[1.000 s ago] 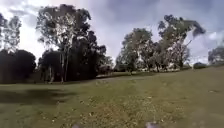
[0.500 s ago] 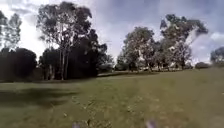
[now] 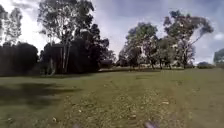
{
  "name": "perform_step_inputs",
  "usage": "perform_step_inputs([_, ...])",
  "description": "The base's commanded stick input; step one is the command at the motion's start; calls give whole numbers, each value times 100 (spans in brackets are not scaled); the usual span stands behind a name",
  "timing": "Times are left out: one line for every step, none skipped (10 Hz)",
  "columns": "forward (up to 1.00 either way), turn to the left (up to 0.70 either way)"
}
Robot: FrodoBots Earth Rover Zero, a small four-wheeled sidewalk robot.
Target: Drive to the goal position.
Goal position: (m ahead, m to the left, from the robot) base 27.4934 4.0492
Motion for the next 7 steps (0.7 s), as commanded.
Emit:
perform_step_inputs([70,0])
perform_step_inputs([70,0])
perform_step_inputs([70,-21])
perform_step_inputs([70,-29])
perform_step_inputs([70,-27])
perform_step_inputs([70,-8])
perform_step_inputs([70,0])
